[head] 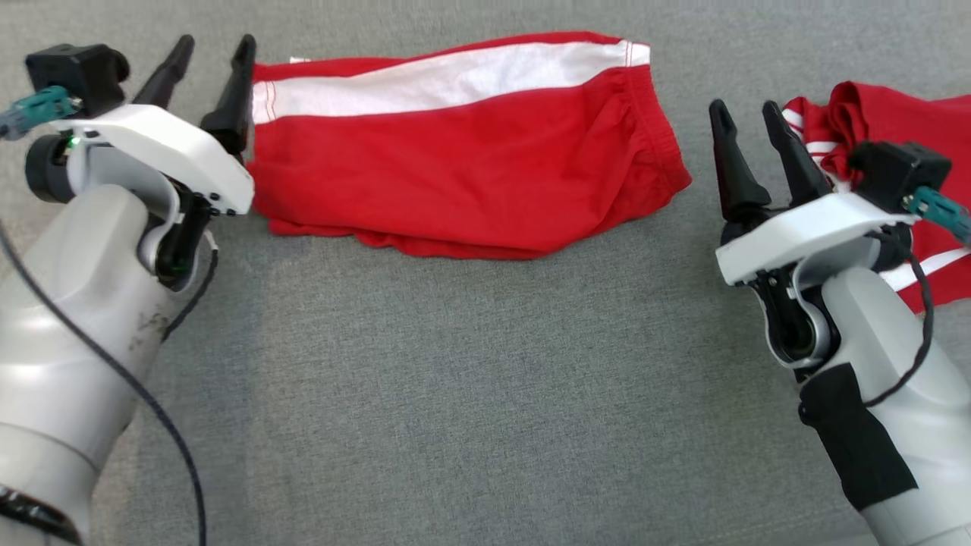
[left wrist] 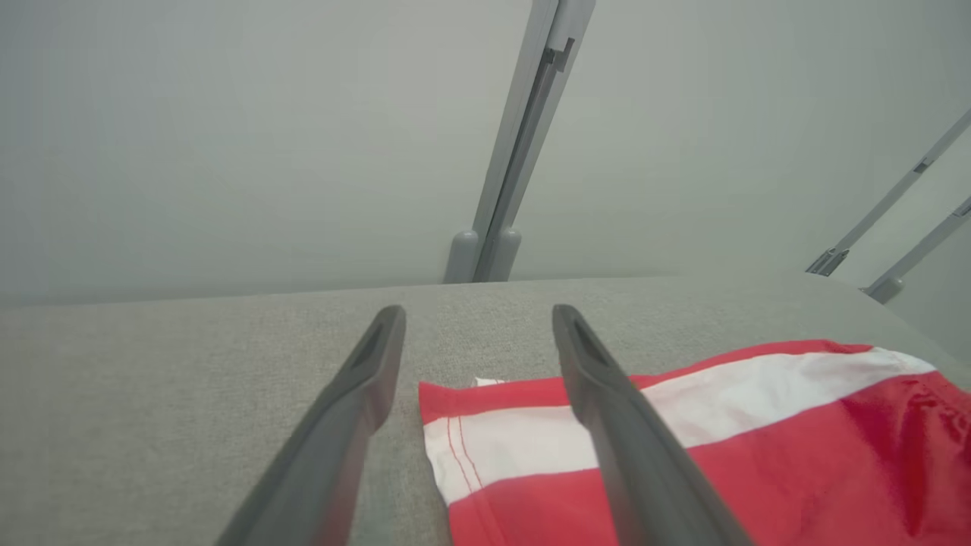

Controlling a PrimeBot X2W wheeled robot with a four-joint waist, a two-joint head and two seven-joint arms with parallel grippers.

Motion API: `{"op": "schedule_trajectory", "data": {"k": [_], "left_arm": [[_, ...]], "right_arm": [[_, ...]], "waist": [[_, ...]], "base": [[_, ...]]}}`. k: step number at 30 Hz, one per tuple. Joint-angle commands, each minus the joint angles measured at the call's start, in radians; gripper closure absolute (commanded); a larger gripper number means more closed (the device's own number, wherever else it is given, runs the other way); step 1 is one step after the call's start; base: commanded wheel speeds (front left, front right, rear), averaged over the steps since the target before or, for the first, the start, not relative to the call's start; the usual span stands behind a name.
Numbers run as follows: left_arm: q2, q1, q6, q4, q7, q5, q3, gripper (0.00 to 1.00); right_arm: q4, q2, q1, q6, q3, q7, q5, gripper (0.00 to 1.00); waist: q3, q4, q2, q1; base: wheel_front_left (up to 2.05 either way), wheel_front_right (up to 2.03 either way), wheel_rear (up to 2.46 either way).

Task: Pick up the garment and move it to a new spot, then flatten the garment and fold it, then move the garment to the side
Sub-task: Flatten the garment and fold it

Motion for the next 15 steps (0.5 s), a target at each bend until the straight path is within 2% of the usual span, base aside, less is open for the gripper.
{"op": "schedule_trajectory", "data": {"k": [1, 8, 13, 15], "left_arm": [[0.033, 0.023, 0.000, -0.039, -0.004, 0.007, 0.022, 0.00], [0.099, 0.146, 0.000, -0.213, -0.005, 0.077, 0.126, 0.00], [0.098, 0.284, 0.009, -0.342, -0.004, 0.137, 0.215, 0.00], [0.089, 0.348, 0.026, -0.404, -0.004, 0.167, 0.249, 0.00]], "right_arm": [[-0.018, -0.015, 0.033, 0.000, -0.011, -0.005, -0.004, 0.00], [-0.066, -0.039, 0.149, 0.000, -0.028, -0.005, 0.008, 0.00], [-0.102, -0.044, 0.241, 0.000, -0.054, -0.005, 0.015, 0.00], [-0.120, -0.041, 0.277, 0.000, -0.063, -0.005, 0.016, 0.00]], "waist": [[-0.038, 0.003, 0.0000, 0.0000], [-0.131, 0.020, 0.0000, 0.0000], [-0.191, 0.042, 0.0000, 0.0000], [-0.212, 0.052, 0.0000, 0.0000]], "base": [[0.00, 0.00, 0.00], [0.00, 0.00, 0.00], [0.00, 0.00, 0.00], [0.00, 0.00, 0.00]]}}
